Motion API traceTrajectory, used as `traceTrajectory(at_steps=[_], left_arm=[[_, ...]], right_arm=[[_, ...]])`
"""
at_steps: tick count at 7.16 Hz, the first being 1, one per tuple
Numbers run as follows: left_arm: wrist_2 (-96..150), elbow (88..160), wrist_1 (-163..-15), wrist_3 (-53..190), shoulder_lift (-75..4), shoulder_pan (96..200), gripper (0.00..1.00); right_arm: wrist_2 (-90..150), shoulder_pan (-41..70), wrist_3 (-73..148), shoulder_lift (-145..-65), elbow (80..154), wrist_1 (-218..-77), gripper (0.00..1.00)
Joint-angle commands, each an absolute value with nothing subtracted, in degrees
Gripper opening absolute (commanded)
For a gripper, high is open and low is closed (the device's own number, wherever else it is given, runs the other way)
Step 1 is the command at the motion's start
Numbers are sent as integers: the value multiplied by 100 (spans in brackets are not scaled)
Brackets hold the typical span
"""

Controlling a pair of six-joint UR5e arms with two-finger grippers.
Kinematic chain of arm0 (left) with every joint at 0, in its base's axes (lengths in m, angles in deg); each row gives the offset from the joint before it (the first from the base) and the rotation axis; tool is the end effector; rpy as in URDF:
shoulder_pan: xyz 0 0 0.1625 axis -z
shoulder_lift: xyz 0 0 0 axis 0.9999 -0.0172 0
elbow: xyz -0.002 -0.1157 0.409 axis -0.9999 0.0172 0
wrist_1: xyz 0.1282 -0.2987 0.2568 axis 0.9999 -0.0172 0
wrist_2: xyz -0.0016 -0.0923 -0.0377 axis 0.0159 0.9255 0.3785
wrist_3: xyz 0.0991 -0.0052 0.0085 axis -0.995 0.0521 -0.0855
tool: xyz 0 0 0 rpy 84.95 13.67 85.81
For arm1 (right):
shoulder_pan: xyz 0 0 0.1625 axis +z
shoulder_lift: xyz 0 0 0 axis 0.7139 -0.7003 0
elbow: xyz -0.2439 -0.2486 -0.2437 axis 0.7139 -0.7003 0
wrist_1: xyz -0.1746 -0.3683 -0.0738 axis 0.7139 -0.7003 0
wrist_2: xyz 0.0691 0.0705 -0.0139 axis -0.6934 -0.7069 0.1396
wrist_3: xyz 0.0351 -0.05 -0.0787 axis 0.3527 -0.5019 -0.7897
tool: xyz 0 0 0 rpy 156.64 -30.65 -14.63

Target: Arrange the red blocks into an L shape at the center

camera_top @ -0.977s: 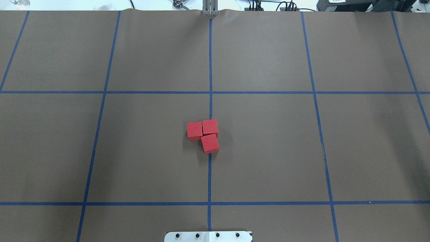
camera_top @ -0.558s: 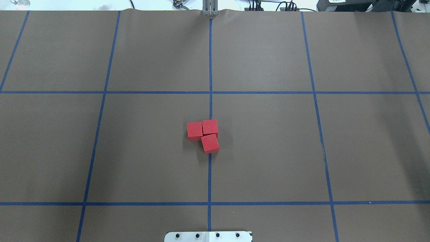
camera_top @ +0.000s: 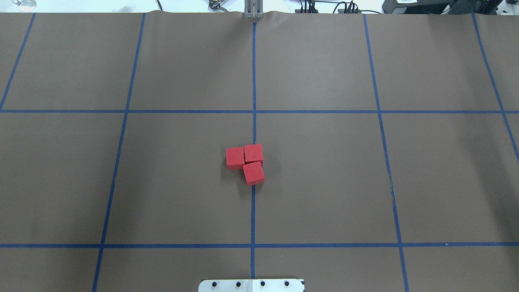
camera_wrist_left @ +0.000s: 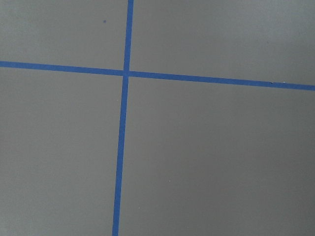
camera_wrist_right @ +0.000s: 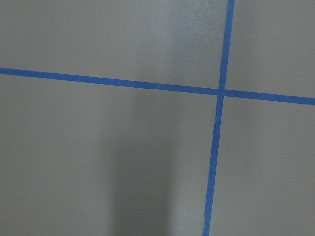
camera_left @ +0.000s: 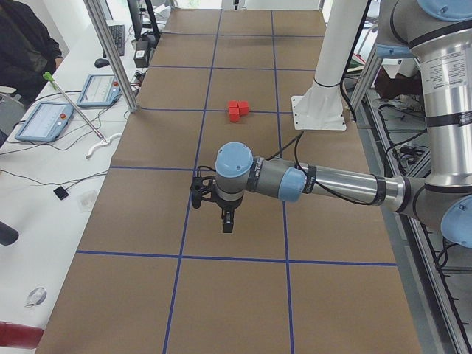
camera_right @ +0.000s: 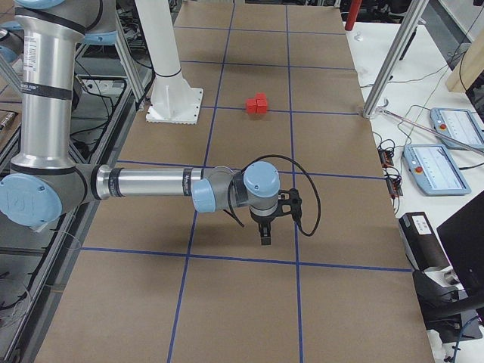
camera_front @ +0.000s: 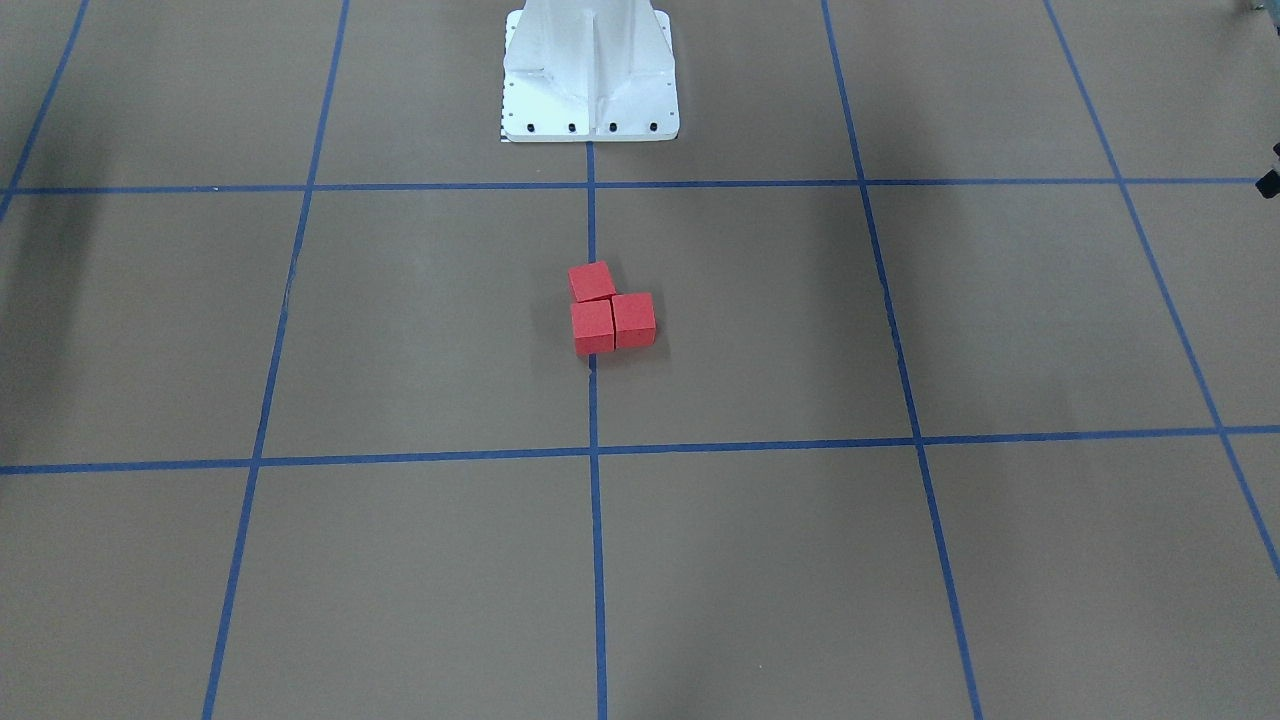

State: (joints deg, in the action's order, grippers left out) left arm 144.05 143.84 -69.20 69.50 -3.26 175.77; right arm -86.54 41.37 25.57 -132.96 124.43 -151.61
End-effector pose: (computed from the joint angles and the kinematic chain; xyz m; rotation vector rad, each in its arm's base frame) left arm -0.0352 -0.4115 0.5623 0.0891 0.8727 -0.0964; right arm 0.0336 -0.4462 0.6105 0.1331 -0.8710 -0.0588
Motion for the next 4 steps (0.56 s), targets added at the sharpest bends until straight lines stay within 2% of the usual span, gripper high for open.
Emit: traceTrajectory(at_steps=[1,2,4], left_arm=[[14399,14414,-6920,6950,-357,17576,100],[14399,14397,-6920,6950,-358,17576,100],[14391,14370,-6920,6950,-384,17567,100]], right_arm=[[-8806,4146,2530,-13359,12503,-15172,99],[-9478,4146,2504,-13438,12434,-15155,99],[-9162,4164,2495,-13439,12503,-15155,99]])
